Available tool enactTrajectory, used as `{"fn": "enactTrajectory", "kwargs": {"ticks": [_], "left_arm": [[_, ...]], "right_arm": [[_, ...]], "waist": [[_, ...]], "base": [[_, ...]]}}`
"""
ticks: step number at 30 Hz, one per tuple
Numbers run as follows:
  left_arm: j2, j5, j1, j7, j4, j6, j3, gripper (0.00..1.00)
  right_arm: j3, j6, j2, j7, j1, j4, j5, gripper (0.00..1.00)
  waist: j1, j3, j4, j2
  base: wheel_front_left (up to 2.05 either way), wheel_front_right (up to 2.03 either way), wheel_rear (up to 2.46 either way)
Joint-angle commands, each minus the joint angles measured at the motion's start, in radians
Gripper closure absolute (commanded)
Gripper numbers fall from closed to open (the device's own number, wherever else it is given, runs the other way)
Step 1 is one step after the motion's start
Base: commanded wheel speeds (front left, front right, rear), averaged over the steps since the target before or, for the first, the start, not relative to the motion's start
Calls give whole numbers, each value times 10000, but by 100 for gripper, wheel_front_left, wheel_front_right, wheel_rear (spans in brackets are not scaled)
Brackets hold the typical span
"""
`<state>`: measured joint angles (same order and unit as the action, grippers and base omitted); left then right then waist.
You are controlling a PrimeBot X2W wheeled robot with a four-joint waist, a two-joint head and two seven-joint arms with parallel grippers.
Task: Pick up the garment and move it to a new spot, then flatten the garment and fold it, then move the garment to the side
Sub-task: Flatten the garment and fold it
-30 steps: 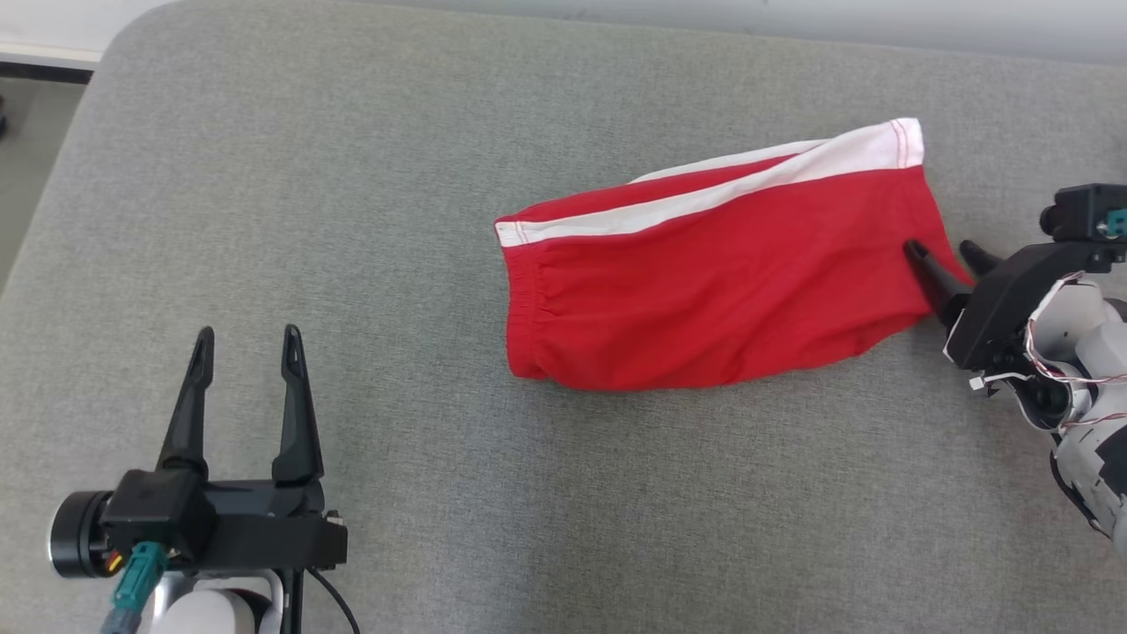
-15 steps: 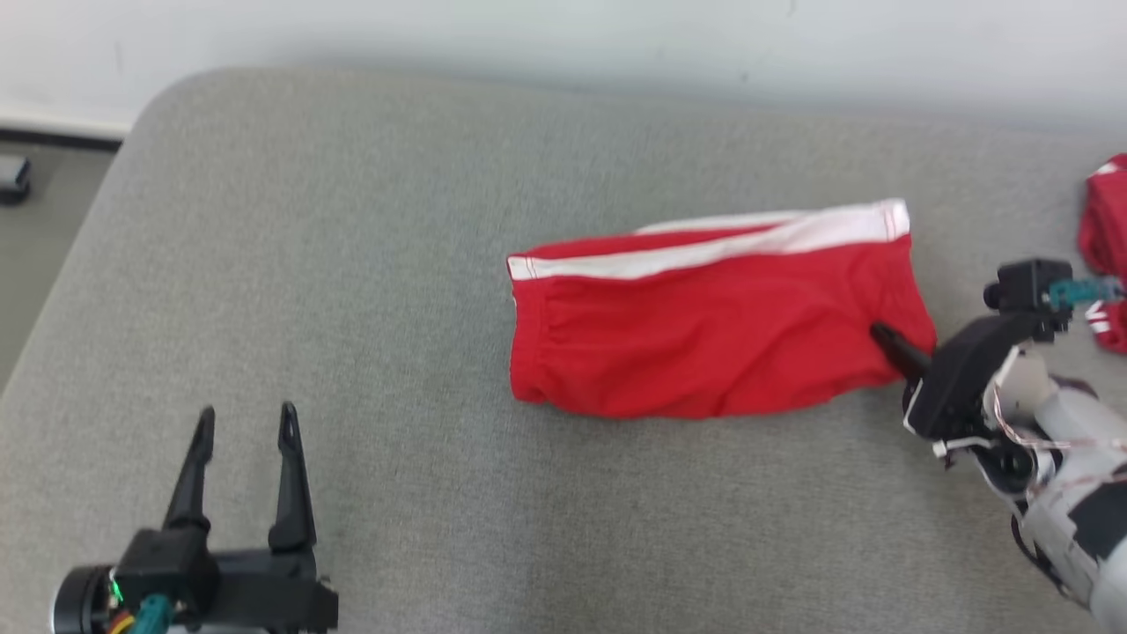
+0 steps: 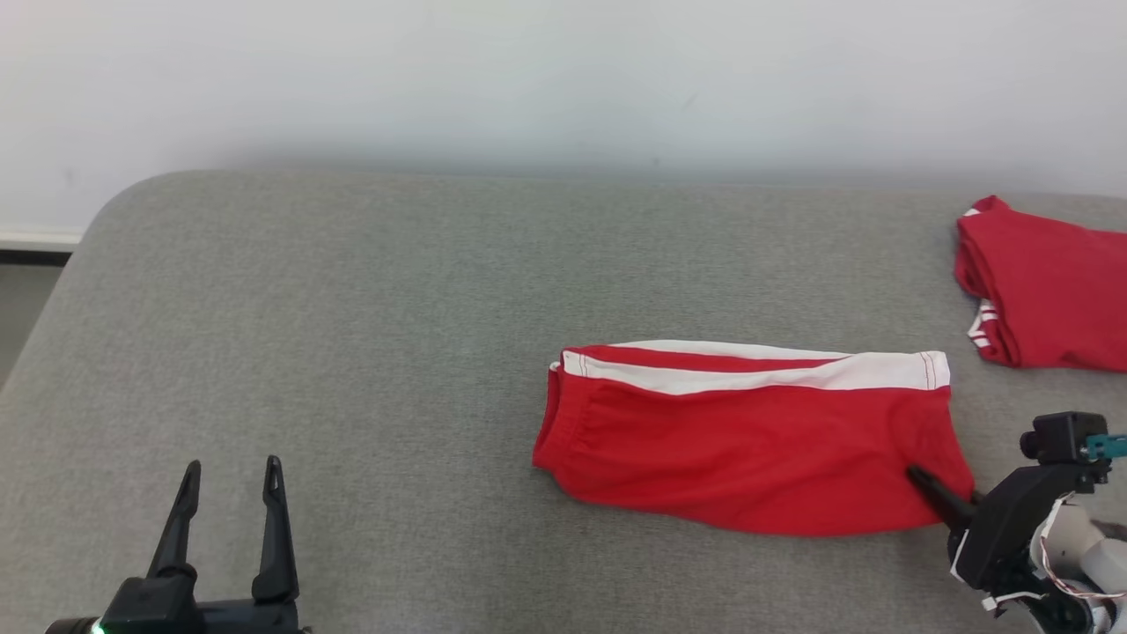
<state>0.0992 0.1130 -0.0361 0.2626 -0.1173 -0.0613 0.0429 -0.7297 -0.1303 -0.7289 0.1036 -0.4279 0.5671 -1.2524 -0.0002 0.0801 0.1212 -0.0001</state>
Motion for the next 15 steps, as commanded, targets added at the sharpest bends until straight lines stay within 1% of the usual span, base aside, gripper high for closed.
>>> {"fn": "enactTrajectory", "kwargs": {"ticks": [1,4,8,9,15], "left_arm": [[48,-16,193,26,30,55,73,0],[104,-85,244,28,97,100,180,0],[121,-106,342,26,188,149,252,0],[119,-121,313,26,239,138,245,0],[99,-279,-24,28,118,37,-30,0]], "right_arm": [[72,1,-116,-131,25,2,220,0],[317,1,-107,-433,-175,116,621,0],[383,1,96,-191,-656,618,1390,0],[461,1,417,1,-946,976,1582,0],[363,1,911,660,-1626,2476,2373,0]], "waist": [[2,-153,-278,1],[2,-191,-365,1],[2,-174,-341,1],[2,-111,-280,1],[2,86,58,1]], "base": [[0,0,0],[0,0,0],[0,0,0],[0,0,0],[0,0,0]]}}
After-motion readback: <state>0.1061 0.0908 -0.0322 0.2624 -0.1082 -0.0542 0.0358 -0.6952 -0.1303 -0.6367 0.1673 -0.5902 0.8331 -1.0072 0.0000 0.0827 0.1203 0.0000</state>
